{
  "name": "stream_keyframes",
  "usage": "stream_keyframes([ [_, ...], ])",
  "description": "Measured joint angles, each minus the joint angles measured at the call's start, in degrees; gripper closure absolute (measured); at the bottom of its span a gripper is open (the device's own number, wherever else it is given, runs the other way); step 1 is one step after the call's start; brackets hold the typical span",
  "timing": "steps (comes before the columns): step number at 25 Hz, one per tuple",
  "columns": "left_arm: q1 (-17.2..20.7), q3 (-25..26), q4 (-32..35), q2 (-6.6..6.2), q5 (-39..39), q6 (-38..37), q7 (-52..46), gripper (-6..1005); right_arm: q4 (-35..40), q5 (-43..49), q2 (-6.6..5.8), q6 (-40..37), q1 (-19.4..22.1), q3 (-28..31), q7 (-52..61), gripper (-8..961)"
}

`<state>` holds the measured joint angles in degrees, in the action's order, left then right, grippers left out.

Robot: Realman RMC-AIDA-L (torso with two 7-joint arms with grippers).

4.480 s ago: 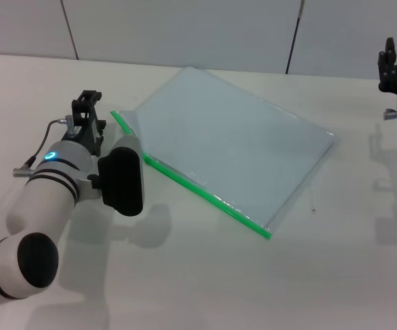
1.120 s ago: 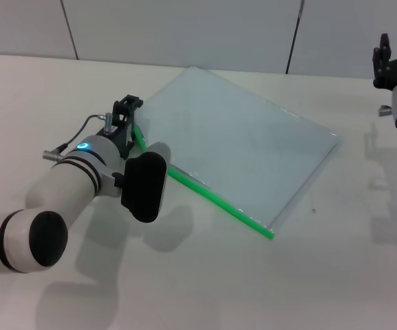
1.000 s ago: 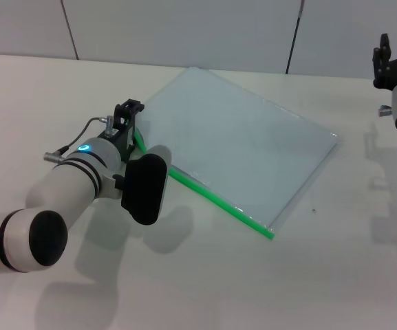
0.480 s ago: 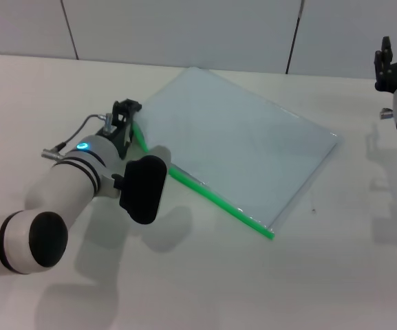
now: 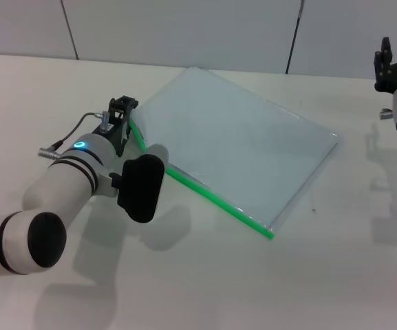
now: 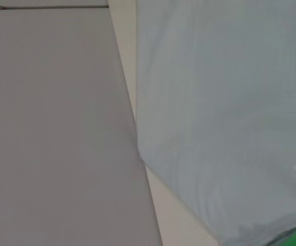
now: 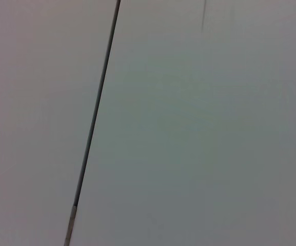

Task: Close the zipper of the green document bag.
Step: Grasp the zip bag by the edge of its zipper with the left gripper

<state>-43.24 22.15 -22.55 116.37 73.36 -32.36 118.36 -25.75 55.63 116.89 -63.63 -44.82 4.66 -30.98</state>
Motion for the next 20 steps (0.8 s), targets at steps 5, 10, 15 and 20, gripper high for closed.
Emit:
stream_keyframes([
  [5,0.00,0.01,0.05,0.00,-0.16,0.11,1.45,551,0.00,0.00,0.00,0.00,0.00,0.00,0.00,436],
  [10,0.00,0.09,0.14,0.00,-0.24,0.11,3.05,555,0.00,0.00,0.00,0.00,0.00,0.00,0.01,436],
  [15,0.45,0.44,0.14,0.00,-0.31,0.11,5.93,555,0.00,0.00,0.00,0.00,0.00,0.00,0.01,436],
  [20,0.82,1.67,0.14,0.00,-0.33,0.22,9.11,555,0.00,0.00,0.00,0.00,0.00,0.00,0.02,435],
])
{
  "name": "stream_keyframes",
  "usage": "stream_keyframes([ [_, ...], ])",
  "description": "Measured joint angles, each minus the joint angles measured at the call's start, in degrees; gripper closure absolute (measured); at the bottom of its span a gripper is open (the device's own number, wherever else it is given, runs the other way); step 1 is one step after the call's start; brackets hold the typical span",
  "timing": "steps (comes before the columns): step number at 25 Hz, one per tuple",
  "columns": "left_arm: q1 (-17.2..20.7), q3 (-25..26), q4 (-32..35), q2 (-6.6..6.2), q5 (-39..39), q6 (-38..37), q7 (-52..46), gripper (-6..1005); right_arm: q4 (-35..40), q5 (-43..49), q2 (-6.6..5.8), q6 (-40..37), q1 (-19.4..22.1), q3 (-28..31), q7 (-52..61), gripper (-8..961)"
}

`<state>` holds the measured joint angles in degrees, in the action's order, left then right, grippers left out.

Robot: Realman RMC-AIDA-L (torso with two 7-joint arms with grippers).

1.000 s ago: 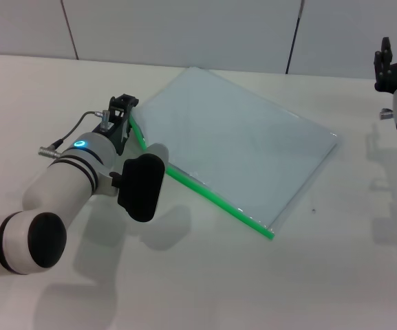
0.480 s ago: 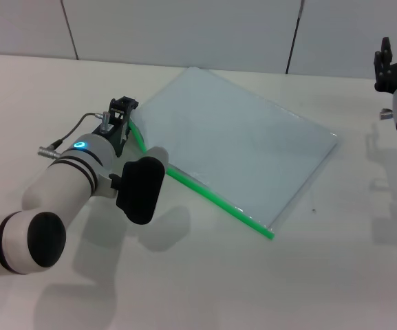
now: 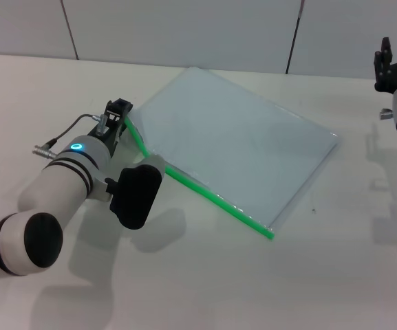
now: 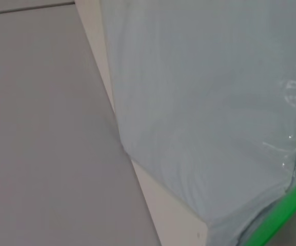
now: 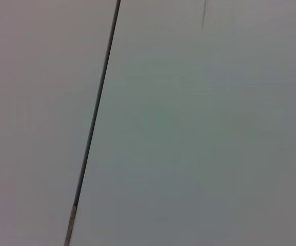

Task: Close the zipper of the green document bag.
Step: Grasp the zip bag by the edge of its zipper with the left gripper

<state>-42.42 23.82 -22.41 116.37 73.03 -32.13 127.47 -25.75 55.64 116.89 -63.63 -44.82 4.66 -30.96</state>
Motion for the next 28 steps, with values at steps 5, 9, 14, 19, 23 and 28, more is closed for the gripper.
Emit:
stream_keyframes([
  [5,0.00,0.47,0.00,0.00,0.00,0.04,2.37,555,0.00,0.00,0.00,0.00,0.00,0.00,-0.03,435],
  [9,-0.01,0.64,0.00,0.00,0.00,0.06,3.69,555,0.00,0.00,0.00,0.49,0.00,0.00,-0.05,435],
  [14,-0.03,0.61,-0.01,0.00,0.00,0.06,4.90,555,0.00,0.00,0.00,1.16,0.00,0.00,-0.05,435],
  [19,-0.09,0.61,-0.01,0.00,0.01,0.02,5.63,554,0.00,0.00,0.00,1.18,0.00,0.00,-0.06,436],
  [23,-0.14,0.61,-0.01,0.00,0.13,-0.18,5.95,554,0.00,0.00,0.00,1.18,0.00,0.00,-0.07,436],
  [28,-0.28,0.61,-0.01,0.00,0.13,-0.11,6.57,554,0.00,0.00,0.00,1.18,0.00,0.00,-0.07,435],
])
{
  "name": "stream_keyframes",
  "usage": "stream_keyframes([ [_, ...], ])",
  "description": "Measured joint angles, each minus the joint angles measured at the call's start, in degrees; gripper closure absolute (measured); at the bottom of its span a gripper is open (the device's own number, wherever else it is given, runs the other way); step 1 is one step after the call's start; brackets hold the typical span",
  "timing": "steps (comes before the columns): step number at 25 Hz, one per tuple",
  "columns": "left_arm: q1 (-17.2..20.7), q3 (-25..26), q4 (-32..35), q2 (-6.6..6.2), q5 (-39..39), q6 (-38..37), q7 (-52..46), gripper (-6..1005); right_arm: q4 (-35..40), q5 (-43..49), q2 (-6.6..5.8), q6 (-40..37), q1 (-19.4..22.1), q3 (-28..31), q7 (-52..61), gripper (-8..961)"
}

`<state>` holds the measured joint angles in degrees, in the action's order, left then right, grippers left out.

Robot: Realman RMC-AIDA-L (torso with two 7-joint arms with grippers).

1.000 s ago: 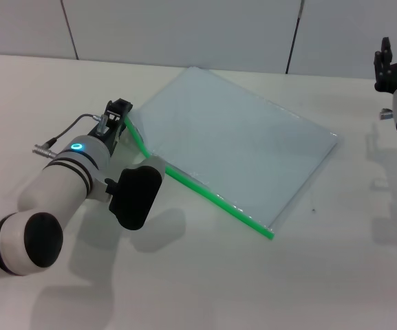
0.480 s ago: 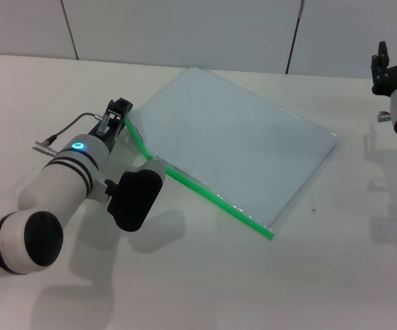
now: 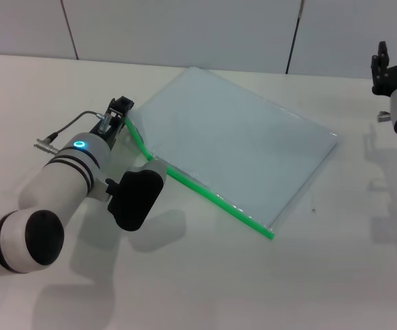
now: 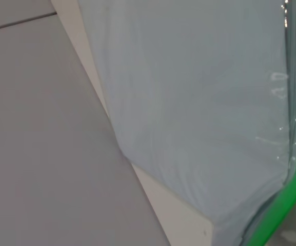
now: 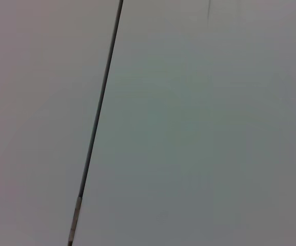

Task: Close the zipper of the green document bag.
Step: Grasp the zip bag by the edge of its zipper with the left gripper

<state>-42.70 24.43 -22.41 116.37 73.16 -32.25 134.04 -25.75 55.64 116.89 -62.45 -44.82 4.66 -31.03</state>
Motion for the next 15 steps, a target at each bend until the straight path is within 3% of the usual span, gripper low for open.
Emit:
stream_keyframes([
  [15,-0.28,-0.25,0.03,-0.09,0.42,0.68,0.07,554,0.00,0.09,0.00,0.05,-0.18,-0.09,0.00,436],
])
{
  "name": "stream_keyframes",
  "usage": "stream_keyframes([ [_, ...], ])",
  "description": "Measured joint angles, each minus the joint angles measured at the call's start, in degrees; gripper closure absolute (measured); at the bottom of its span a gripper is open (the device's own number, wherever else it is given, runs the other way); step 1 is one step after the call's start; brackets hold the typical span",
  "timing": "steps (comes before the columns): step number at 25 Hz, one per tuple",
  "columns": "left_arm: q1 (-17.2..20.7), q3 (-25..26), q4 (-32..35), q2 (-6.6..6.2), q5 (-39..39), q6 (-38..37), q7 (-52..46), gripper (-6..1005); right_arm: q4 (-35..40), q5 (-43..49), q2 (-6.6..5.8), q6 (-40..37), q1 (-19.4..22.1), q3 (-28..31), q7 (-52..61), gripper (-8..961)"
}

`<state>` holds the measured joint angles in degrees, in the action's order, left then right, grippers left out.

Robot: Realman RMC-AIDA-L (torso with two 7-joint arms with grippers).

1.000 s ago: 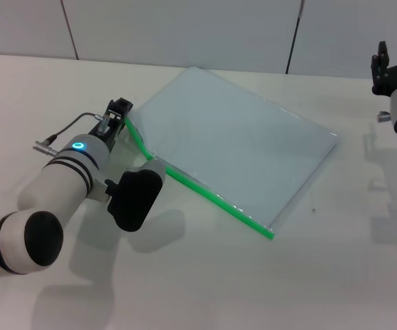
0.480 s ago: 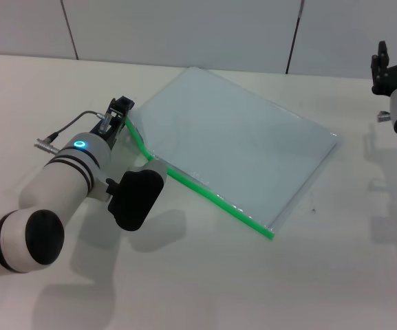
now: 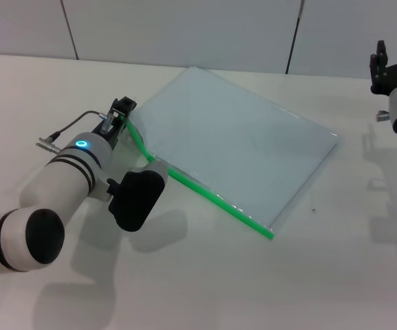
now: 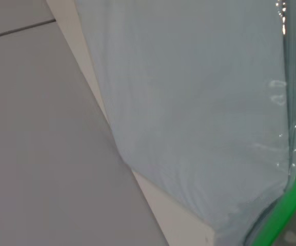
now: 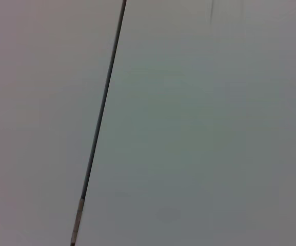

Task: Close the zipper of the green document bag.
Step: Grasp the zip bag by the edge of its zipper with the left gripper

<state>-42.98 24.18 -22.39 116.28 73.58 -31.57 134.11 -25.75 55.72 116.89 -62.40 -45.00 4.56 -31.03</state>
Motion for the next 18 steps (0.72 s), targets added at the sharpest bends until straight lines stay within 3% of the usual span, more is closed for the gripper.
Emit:
stream_keyframes([
  [18,-0.85,-0.26,0.07,0.09,0.16,1.42,1.33,555,0.00,0.00,0.00,0.18,-0.30,-0.01,0.13,435],
])
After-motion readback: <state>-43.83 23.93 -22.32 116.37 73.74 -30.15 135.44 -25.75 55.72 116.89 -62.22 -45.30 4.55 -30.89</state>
